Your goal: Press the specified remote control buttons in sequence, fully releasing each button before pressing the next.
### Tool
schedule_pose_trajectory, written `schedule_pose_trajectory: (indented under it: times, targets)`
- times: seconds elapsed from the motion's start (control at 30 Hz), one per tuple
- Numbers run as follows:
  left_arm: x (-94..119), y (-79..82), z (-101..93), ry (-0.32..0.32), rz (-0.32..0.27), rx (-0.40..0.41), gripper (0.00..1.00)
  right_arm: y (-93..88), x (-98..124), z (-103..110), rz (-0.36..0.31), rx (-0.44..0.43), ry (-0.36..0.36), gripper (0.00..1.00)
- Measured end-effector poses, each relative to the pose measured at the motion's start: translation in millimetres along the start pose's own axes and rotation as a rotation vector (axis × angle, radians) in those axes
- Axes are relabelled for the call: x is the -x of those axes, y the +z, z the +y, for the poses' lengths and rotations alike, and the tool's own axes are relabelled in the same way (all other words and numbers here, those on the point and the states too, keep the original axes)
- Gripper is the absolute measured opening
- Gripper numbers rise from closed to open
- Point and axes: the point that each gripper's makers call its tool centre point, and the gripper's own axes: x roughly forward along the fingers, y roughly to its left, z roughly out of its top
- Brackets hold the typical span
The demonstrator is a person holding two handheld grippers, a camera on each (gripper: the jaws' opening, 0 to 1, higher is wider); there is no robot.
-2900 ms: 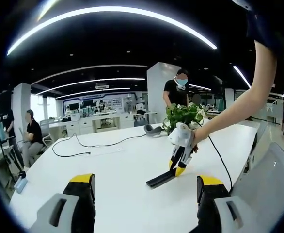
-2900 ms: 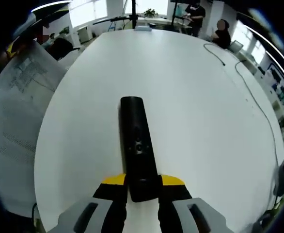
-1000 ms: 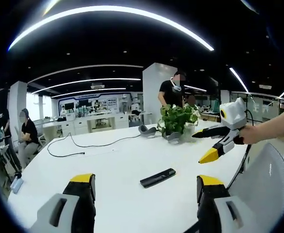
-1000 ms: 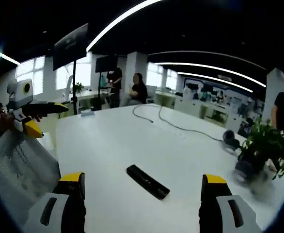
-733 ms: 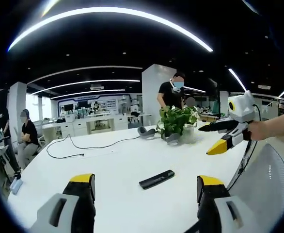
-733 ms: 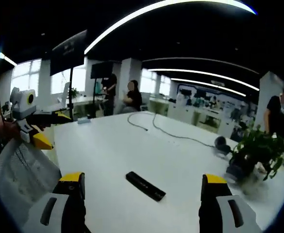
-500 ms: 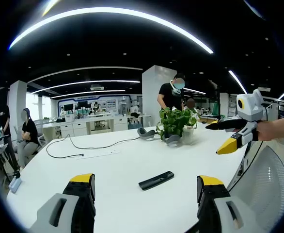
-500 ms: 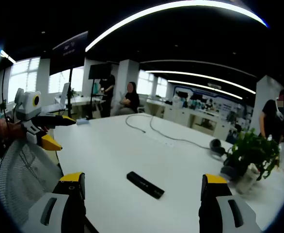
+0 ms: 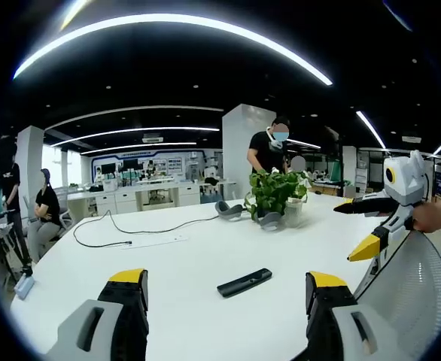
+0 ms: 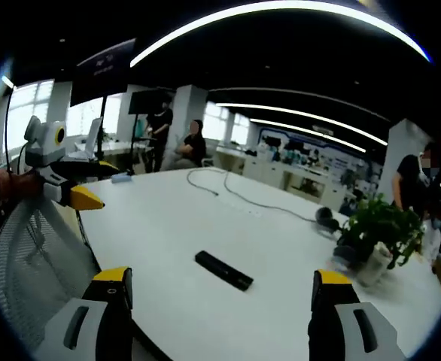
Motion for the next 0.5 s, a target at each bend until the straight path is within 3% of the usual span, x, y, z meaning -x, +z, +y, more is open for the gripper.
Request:
schedule_pose_trajectory:
  times: [0.17,0.5]
  targets:
    - [1.5,4.6,4.8,0.022,-0.027,0.000,0.92,6.2,5.3,2.5,-0.041,0.029,-0.005,0.92]
    - [1.6,6.0,6.5,0.036,-0.032,-0.011,0.94,7.9,5.6,-4.6,-0.053,-0.024,-0.017,0.90]
